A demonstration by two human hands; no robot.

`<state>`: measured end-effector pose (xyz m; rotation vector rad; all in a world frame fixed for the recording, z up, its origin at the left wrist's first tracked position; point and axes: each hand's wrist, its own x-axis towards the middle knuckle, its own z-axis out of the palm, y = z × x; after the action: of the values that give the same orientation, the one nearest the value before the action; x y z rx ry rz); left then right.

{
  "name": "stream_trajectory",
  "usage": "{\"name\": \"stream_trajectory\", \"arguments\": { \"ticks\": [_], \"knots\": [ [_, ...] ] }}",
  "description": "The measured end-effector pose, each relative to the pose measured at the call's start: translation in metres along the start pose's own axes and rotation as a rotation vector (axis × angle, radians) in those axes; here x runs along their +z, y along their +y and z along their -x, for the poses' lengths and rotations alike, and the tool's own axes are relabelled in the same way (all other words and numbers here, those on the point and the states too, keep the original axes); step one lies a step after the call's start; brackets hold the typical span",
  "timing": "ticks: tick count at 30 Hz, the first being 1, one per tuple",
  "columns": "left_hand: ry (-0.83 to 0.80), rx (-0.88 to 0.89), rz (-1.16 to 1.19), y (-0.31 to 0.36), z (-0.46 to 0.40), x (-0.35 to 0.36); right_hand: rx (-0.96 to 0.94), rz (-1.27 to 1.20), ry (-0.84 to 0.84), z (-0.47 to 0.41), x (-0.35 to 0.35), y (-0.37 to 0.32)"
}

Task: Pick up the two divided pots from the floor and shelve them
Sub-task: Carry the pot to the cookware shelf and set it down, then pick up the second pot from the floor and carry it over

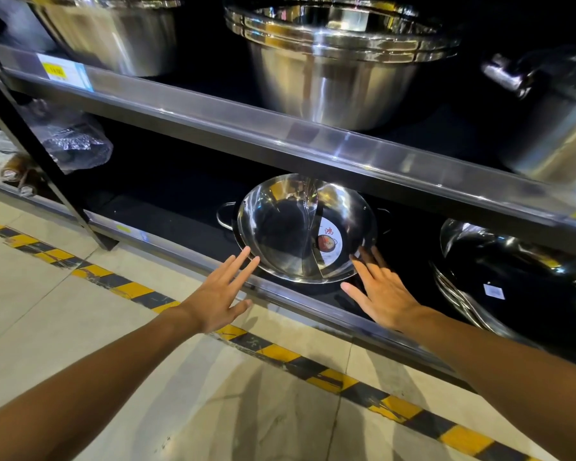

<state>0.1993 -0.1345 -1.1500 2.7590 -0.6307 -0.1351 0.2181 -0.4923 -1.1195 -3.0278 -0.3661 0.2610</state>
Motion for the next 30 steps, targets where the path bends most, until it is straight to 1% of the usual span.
{"name": "stream_trajectory", "arguments": {
  "ticks": [3,6,8,14,16,19,20,22,25,28,30],
  "knots": [
    [-0.043,-0.026,-0.061,0.000,0.000,-0.001,-0.006,0.034,-0.013,0.003,-0.003,-0.001],
    [-0.081,-0.040,-0.139,-0.002,-0.005,-0.005,-0.070,0.105,-0.015,0.007,0.002,0.003],
    [-0.091,-0.058,-0.125,-0.001,-0.010,-0.005,-0.075,0.130,-0.029,0.008,0.003,0.005],
    [-0.070,-0.072,-0.007,0.002,-0.012,-0.003,-0.036,0.097,-0.048,0.006,0.000,0.001],
    [-0.059,-0.078,0.024,0.002,-0.011,-0.006,-0.032,0.072,-0.003,0.007,-0.006,-0.006],
    [0.007,-0.068,0.057,0.004,0.002,-0.027,-0.108,-0.053,0.105,0.004,-0.032,-0.041],
    [0.019,-0.075,0.049,0.005,0.011,-0.041,-0.145,-0.116,0.105,0.003,-0.042,-0.059],
    [0.005,-0.124,0.027,0.006,0.036,-0.079,-0.216,-0.196,0.032,0.007,-0.061,-0.095],
    [0.013,-0.215,-0.018,0.006,0.094,-0.154,-0.355,-0.190,-0.068,0.021,-0.104,-0.150],
    [-0.013,-0.292,-0.026,0.010,0.166,-0.243,-0.474,-0.139,-0.136,0.041,-0.178,-0.212],
    [-0.013,-0.339,-0.044,0.016,0.215,-0.309,-0.525,-0.135,-0.180,0.054,-0.238,-0.254]
  ]
}}
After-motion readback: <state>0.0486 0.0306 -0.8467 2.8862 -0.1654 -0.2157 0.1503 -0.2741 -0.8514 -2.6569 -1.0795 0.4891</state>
